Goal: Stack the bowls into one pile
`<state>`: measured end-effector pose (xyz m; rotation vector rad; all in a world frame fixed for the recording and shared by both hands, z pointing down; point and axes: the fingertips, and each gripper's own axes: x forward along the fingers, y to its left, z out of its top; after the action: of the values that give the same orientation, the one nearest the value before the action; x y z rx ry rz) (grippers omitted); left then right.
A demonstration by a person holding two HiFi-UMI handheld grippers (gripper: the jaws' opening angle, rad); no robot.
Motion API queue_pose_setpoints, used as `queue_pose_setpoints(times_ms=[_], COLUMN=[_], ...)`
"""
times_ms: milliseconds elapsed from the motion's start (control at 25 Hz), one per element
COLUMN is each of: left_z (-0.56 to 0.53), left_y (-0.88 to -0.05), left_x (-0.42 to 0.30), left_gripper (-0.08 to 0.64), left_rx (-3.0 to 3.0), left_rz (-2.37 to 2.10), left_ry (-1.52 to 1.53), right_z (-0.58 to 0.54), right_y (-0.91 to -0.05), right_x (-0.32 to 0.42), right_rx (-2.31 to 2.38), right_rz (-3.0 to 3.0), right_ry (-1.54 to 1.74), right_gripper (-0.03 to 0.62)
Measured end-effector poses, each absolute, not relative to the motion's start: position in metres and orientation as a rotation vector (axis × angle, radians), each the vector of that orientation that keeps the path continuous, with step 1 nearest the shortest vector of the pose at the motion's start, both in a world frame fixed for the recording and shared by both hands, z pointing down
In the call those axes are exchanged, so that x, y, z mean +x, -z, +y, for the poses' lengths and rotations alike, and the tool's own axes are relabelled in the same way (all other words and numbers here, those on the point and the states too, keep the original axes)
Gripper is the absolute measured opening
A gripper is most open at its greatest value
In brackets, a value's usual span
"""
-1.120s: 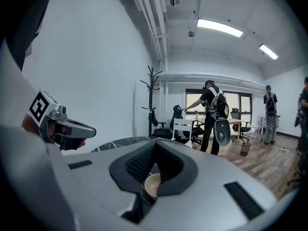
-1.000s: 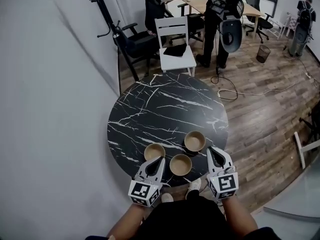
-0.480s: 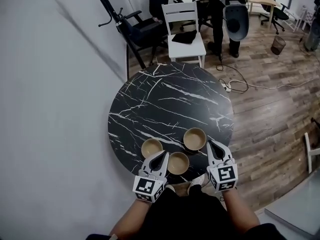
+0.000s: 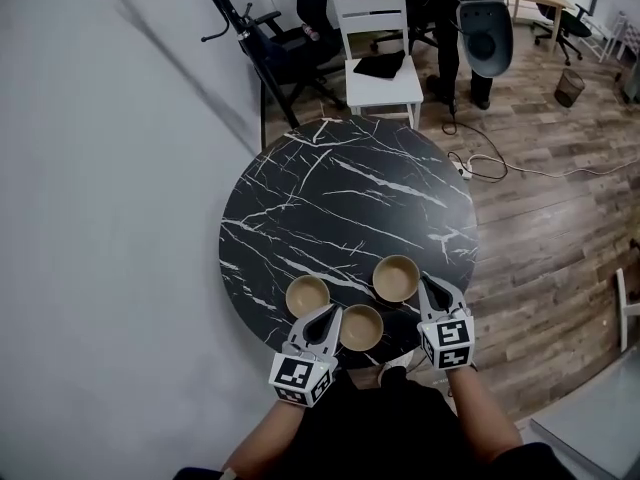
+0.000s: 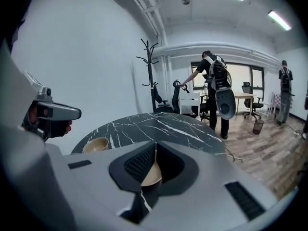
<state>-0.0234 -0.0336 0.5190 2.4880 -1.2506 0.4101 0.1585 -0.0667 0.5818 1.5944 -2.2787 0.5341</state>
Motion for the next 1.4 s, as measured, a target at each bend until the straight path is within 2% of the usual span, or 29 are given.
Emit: queue_pose_setpoints(times_ms=[400,920,1080,1400], left_z=[-0.049,-0.042,-0.044,-0.034], left_y=[-0.516,-0.529,-0.536,-0.548], left_x=[-0.027,-0.06,-0.066,-0.074], left_gripper=[0.016,0.017,0.017,0.017], left_rx=[2.529,2.451,2.411,2.356], left_rz=[-1.223,-1.252,-1.253,-1.273], left_ry=[-0.43,-0.438,-0.41,-0.395], right_z=[-0.076,-0.093,-0.095,-0.095], right_y=[-0.626,-0.686,-0.694,-0.701], right_x=[0.156,0.157,0.154,0.155], right_rx=[1.55,1.454,1.436,1.46], right_rz=[-2.17,-2.024,-1.994,-1.955], right_ry=[-0.661,-0.826,-0.897,-0.946], right_gripper=[0.087,0.133,0.127,0.06])
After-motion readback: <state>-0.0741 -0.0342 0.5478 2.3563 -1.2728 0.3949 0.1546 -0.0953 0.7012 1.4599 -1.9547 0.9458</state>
